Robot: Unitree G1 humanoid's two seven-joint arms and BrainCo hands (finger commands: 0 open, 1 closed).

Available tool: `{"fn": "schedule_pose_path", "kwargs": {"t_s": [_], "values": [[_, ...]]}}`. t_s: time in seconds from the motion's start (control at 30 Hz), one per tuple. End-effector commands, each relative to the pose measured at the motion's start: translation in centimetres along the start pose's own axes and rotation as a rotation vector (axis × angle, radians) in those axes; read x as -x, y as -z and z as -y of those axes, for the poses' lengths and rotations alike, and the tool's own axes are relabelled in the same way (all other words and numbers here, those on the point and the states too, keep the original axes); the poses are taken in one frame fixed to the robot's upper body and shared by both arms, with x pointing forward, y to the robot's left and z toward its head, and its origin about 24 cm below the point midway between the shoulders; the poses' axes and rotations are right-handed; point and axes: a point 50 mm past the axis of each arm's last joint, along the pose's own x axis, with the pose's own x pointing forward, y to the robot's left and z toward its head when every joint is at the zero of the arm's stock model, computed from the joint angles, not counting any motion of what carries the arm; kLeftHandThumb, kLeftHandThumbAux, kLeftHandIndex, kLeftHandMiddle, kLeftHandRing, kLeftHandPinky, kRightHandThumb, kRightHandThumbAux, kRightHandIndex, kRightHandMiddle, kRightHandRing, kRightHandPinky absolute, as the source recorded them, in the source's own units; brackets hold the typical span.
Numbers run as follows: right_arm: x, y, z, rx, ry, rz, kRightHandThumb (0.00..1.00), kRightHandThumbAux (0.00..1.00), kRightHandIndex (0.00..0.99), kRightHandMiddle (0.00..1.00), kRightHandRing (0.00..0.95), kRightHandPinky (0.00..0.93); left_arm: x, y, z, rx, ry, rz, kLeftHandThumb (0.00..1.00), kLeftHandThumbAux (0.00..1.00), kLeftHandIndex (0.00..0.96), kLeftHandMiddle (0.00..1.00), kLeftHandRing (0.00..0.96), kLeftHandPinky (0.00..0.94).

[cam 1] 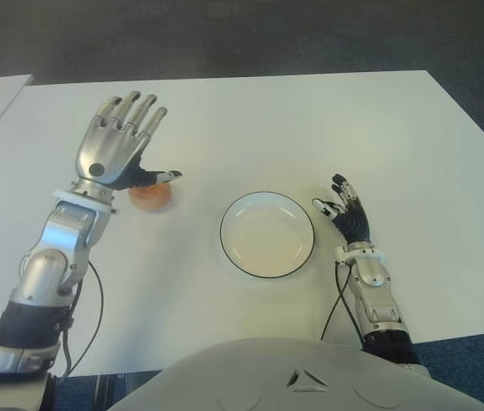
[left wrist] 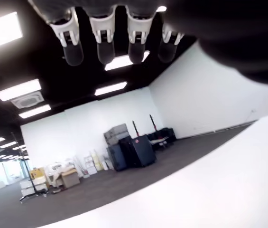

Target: Put the apples into the plate.

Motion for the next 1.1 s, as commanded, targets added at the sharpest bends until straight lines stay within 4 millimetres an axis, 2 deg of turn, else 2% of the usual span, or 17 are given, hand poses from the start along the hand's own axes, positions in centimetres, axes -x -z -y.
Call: {"fn": "schedule_pose_path", "kwargs": {"t_s": [0.03,0.47,1.1], "values": [[1.8,3.9,-0.7,-0.005,-0.023,-0.215,0.081,0.622,0.0,0.0,0.0,0.0,-0.4,0.1,1.2,-0.02,0.084,0.043,0.273,0.262,0.075,0.0,0.0,0.0],[2.0,4.5,-0.5,0.0,-0.028,-0.238,0.085,0.596,0.0,0.0,0.0,0.0,-1.1,1.1,3.1,-0.072,0.308,0.115,0.269,0.237,0.02,0.0,0.0,0.0],[2.3,4.6,-0.4,0.004,-0.009,-0.243,0.102,0.63,0.0,0.0,0.0,0.0,-0.7,0.1,7.1,0.141,0.477,0.117,0.282,0.232,0.004,0.0,0.0,0.0]]}}
